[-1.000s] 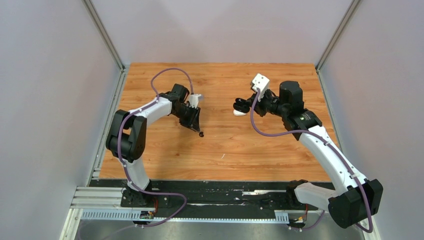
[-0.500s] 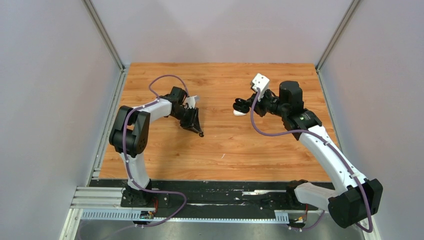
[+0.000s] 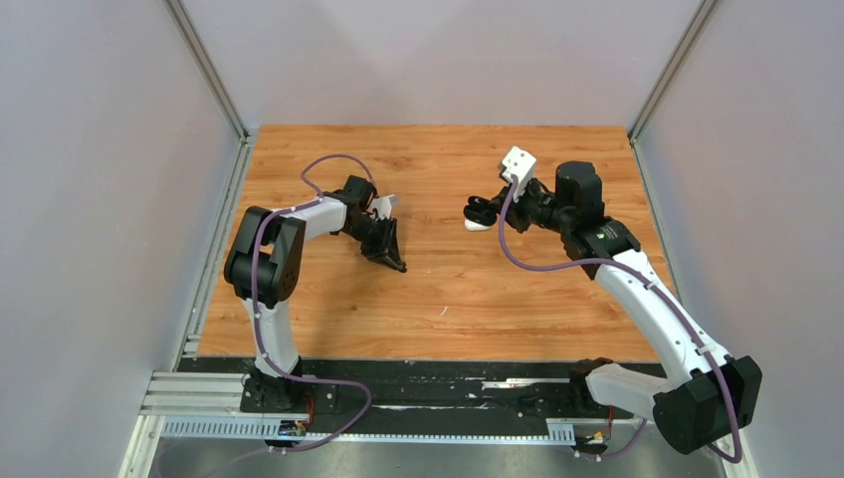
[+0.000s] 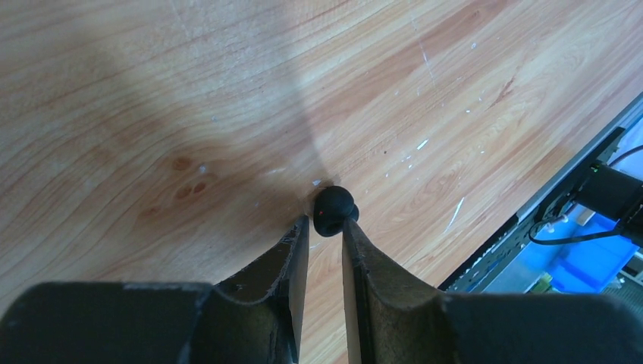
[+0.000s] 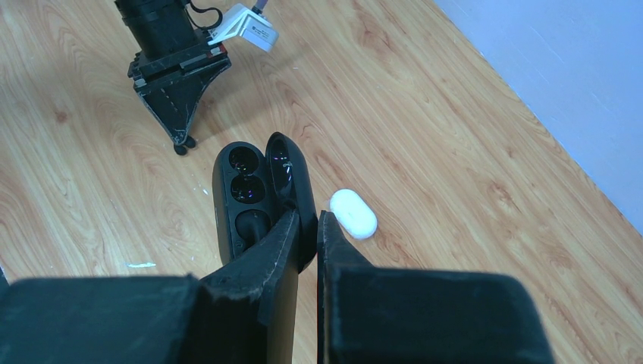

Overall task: Insert the wireless bluetooth earbuds into the charging case
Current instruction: Pick up the left earbud from the center of the board, then insert the left earbud into the left side groove of the charging case, then pass from the right arm to the left

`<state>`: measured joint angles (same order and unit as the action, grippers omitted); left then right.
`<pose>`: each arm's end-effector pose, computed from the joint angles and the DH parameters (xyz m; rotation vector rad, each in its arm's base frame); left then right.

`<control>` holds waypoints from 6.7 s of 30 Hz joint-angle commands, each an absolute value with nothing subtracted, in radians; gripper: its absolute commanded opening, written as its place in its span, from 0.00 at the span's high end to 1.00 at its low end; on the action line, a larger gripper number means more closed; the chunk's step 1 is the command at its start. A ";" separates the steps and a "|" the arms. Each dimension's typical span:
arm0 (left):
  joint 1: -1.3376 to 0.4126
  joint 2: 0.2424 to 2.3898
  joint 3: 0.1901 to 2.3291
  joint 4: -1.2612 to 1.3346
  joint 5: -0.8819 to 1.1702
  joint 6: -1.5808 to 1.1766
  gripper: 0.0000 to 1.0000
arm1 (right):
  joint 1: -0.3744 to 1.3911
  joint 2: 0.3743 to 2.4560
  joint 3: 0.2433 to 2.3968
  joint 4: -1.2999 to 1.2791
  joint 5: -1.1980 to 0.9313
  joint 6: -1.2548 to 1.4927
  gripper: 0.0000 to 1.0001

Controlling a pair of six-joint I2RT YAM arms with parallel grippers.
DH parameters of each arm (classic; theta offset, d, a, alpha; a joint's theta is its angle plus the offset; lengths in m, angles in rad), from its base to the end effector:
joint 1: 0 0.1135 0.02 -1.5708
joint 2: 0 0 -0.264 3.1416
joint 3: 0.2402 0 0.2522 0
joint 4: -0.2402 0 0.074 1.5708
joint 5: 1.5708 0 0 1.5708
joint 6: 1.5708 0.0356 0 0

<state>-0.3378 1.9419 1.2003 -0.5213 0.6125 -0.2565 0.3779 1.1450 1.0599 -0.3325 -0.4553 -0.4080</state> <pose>0.3406 -0.1413 0.1400 0.2569 2.8568 -0.9963 0.2331 0.1094 0.3499 -1.0162 1.6858 0.4318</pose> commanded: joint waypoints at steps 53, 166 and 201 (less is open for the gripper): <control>-0.537 1.653 1.951 -1.188 0.752 1.150 1.00 | 0.511 1.412 1.294 -0.349 -0.778 -0.831 1.00; -0.620 1.492 1.872 -0.965 0.463 0.895 0.27 | 0.569 1.376 1.299 -0.143 -0.735 -0.474 1.00; -0.216 1.504 1.287 0.352 1.274 -0.567 0.15 | 0.580 1.407 1.426 -0.067 -0.546 -0.429 1.00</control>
<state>-0.2157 1.4975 1.2926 0.2375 1.2247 -0.4934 0.5739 1.4040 1.3777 -0.1207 -0.5652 -0.4522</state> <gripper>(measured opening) 0.839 0.094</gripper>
